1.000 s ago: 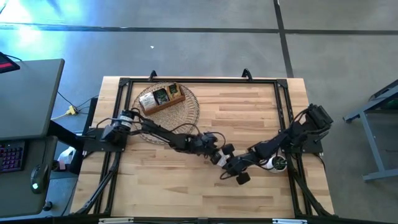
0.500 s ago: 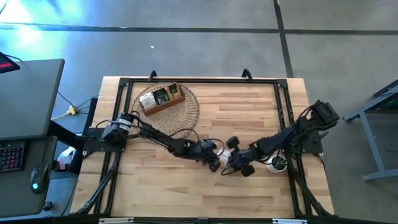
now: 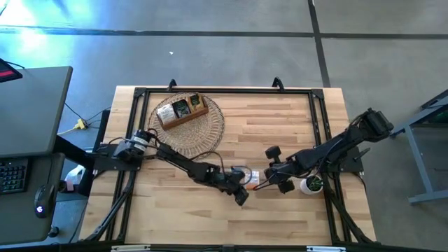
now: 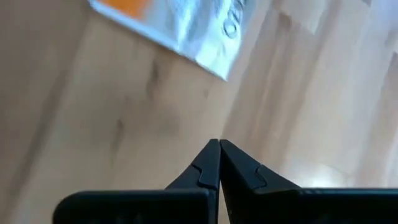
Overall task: Pick & Place Tea
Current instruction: Put the orange tea bag into the left section of the wooden organizer
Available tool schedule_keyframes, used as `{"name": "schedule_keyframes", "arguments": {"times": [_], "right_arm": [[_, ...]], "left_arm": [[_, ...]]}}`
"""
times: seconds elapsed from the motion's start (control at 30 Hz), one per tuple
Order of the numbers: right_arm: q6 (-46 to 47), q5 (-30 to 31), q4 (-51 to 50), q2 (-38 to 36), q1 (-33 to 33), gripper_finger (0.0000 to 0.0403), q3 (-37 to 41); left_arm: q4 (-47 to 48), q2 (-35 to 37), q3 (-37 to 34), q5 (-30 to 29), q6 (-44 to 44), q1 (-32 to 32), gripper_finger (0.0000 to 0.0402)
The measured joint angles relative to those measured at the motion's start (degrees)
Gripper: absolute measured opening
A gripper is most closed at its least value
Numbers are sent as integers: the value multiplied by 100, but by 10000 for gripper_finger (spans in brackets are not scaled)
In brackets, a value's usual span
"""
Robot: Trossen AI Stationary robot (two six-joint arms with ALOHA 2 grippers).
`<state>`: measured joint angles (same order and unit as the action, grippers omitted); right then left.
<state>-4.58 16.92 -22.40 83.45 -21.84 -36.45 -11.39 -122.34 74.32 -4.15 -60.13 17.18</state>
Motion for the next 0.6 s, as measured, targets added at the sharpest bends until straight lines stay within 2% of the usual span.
{"name": "schedule_keyframes", "arguments": {"times": [0.07,0.17,0.23,0.37,0.43,0.6], "right_arm": [[214,-302,133,-32,-46,2,-2],[547,-510,501,-15,-177,3,-2],[829,-494,948,31,-276,4,-3],[1514,-98,1673,170,-445,2,-13],[1612,-247,1738,238,-493,3,-13],[1797,-584,2272,576,-571,2,-13]], "left_arm": [[91,2,170,211,189,-10,119],[547,2,486,153,657,-91,119],[969,3,765,52,975,-180,119],[2150,13,1326,-210,1460,-412,119],[2564,15,1499,-208,1579,-565,119],[2703,17,1519,-215,1907,-873,119]]}}
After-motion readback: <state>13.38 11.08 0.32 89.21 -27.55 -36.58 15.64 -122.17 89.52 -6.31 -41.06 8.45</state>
